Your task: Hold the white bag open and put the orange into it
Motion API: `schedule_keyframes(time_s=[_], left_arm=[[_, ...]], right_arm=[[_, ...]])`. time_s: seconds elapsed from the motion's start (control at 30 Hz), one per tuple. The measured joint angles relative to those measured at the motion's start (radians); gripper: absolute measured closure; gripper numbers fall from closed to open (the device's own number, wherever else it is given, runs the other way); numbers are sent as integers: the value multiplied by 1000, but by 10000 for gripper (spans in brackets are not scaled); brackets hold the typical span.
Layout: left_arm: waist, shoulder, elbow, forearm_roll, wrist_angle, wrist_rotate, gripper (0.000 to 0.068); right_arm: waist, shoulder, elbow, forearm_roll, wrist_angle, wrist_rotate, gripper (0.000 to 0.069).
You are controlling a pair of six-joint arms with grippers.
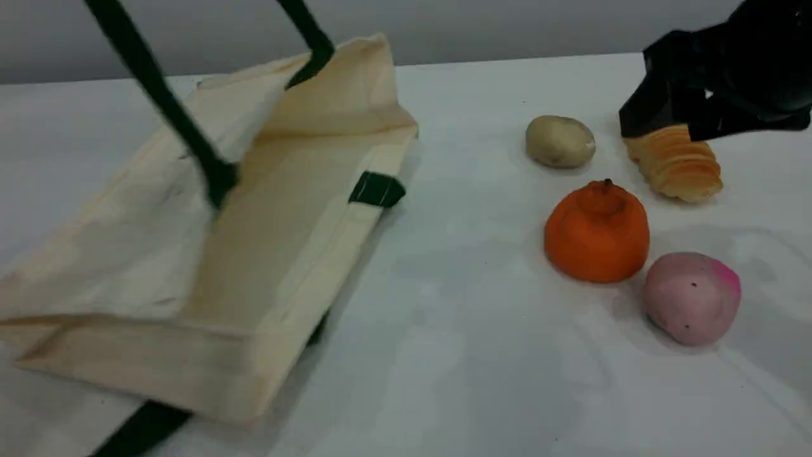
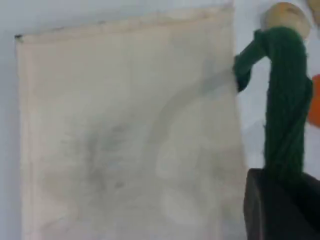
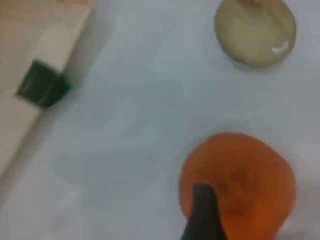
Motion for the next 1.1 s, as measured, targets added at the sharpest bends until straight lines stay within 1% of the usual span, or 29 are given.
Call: schedule_keyframes(time_s=[0.2,0.33,0.43,0.47,0.53,0.6,0.7,0.9,1.1], left_arm=[[0,-20,-75,-20,93,-1,606],[-4,-18,-91,-23,101,-10,606],[-34,-15,-102,-22,133,-13,606],[-53,-14,-113,-17,138,-12,606],[-84,-13,-138,2,136,-14,608],[-99,-13,-155,31,133,-41,608],[-99,-13,-160,92,133,-91,608],[-99,-13,-160,81,133,-97,608],[-99,-13,-160,81,134,-97,608]], right_arm=[[0,45,-22,84,25,-91,195],[0,59,-34,108,40,-129,195],[0,85,-49,105,47,-132,195],[0,98,-58,105,57,-132,195],[0,126,-70,105,97,-132,195],[0,147,-77,105,117,-132,195],[0,172,-78,109,118,-132,195],[0,238,-93,130,131,-139,195],[0,305,-138,162,137,-138,195]])
